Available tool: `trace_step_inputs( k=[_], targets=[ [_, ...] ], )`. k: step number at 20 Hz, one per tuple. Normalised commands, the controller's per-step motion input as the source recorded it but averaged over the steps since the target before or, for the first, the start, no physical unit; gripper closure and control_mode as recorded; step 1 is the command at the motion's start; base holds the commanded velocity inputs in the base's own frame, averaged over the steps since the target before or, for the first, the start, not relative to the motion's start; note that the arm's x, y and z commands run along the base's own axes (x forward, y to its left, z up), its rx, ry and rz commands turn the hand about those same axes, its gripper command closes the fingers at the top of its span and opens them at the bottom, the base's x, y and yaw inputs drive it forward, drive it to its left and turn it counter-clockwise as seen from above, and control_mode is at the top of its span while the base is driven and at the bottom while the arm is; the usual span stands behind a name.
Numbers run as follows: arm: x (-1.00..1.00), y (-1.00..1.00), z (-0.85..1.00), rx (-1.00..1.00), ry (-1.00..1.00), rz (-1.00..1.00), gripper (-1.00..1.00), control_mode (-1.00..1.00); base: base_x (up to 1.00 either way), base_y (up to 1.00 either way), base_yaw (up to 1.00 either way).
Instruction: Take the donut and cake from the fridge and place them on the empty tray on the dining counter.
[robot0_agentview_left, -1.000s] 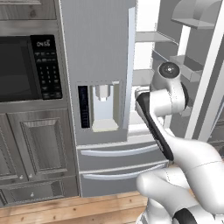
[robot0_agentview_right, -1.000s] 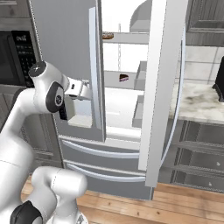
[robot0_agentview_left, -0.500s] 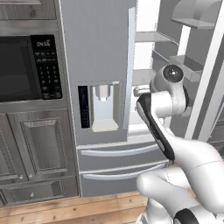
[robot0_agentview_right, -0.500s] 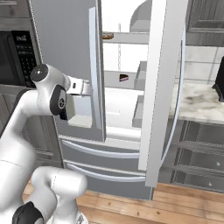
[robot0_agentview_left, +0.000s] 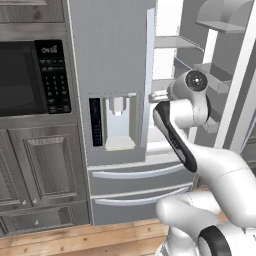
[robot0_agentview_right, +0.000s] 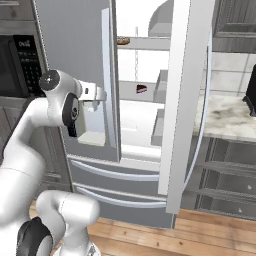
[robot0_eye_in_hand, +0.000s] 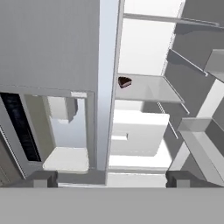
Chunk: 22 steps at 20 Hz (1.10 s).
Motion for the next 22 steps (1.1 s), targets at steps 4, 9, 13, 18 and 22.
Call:
trace_step_inputs(
  k=[4, 9, 13, 18, 22],
  targets=[
    [0.27, 0.00, 0.17, 0.00, -0.02, 0.03, -1.00, -1.00, 0.00, 0.00, 0.00],
    [0.27, 0.00, 0.11, 0.00, -0.05, 0.00, -1.00, -1.00, 0.00, 0.00, 0.00],
    [0.27, 0.00, 0.00, 0.00, -0.06, 0.00, -1.00, -1.00, 0.00, 0.00, 0.00],
    [0.29, 0.00, 0.00, 0.00, -0.03, 0.00, -1.00, -1.00, 0.00, 0.00, 0.00],
    [0.27, 0.01, 0.00, 0.00, -0.01, 0.00, -1.00, -1.00, 0.00, 0.00, 0.00]
  ],
)
